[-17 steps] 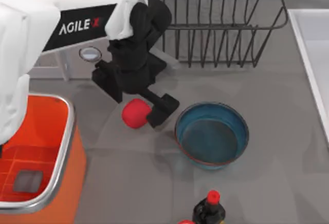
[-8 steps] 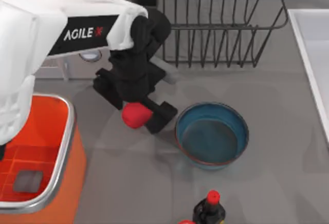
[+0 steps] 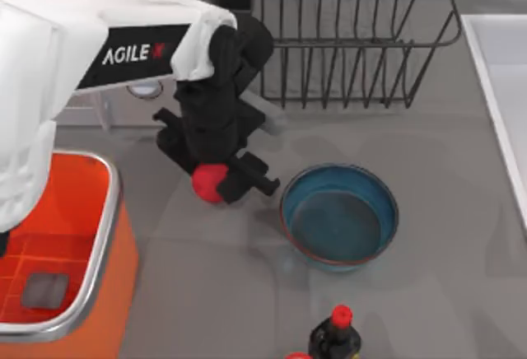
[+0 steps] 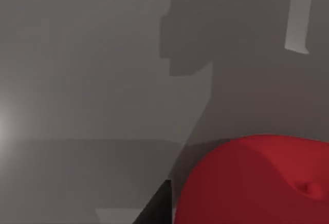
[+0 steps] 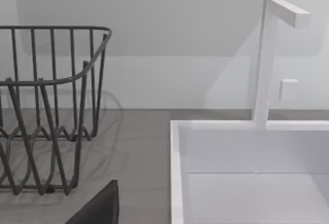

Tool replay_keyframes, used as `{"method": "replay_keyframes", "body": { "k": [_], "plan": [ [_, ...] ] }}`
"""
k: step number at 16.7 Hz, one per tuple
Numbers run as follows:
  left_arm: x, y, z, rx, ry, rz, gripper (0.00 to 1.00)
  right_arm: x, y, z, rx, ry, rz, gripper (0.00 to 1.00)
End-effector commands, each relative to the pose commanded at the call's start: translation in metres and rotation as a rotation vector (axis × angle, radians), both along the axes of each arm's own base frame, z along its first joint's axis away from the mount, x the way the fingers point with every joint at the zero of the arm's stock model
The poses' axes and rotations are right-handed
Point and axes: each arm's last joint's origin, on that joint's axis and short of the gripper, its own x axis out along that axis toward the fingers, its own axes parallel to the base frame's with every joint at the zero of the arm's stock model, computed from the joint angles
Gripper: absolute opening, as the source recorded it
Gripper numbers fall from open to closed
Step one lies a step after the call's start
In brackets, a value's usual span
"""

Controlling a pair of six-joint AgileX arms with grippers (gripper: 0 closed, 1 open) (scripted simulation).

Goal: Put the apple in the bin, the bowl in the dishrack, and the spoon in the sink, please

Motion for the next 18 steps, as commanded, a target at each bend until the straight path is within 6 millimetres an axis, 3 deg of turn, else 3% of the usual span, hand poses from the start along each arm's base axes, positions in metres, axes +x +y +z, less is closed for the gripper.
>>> {"method": "replay_keyframes", "body": {
  "k": [3,4,11,15,18],
  "plan": [
    [0.0,0.0,0.0,0.0,0.0,0.0,0.02,0.0,0.0,0.0,0.0,0.0,0.0,1.0],
    [0.0,0.0,0.0,0.0,0.0,0.0,0.0,0.0,0.0,0.0,0.0,0.0,0.0,1.0],
    [0.0,0.0,0.0,0.0,0.0,0.0,0.0,0.0,0.0,0.0,0.0,0.0,0.0,1.0],
    [0.003,-0.002,0.019,0.001,-0.024,-0.012,0.0,0.0,0.0,0.0,0.0,0.0,0.0,1.0],
    [0.005,-0.002,0.052,0.008,-0.013,-0.009,0.0,0.0,0.0,0.0,0.0,0.0,0.0,1.0]
  ]
}}
